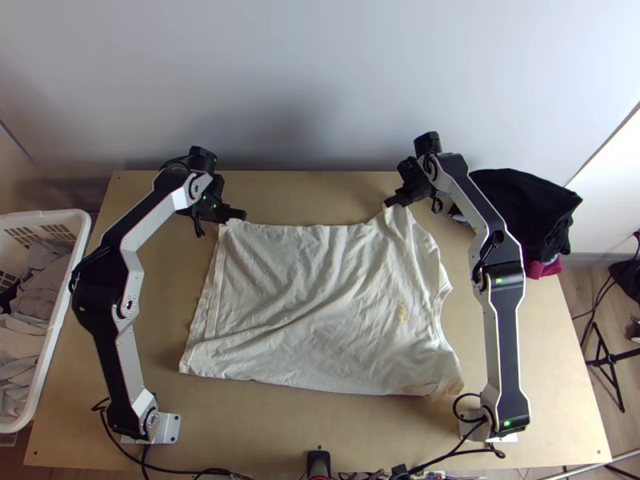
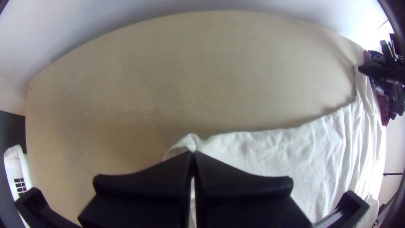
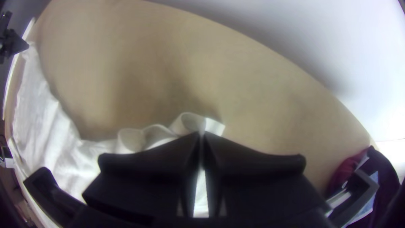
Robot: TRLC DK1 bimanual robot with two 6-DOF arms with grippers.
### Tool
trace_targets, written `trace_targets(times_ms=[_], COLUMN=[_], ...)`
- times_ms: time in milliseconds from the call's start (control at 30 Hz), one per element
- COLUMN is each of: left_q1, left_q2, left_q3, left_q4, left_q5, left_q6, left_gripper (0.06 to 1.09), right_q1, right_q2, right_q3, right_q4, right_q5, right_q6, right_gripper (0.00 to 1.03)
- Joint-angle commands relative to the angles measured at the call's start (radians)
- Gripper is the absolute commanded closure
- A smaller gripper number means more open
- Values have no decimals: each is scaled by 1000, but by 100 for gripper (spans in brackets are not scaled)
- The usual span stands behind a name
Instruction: Fold the t-shirt
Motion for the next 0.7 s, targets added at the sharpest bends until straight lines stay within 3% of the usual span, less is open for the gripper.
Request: trace_targets(times_ms=[0,267,667], left_q1=[9,56,125], left_q2=[2,33,70], left_q3=[38,148,236], left_q4=[12,19,90], left_q5=[-1,-3,-37], left_q6=[3,-3,-12], left_gripper=[105,105,105], right_q1=[4,7,-9], right_q2=[-28,-75,-120], right_q3=[26,55,55], right_q4=[16,97,211], right_q5=[0,4,82], right_q6=[-2,15,36], right_gripper=[100,100,100])
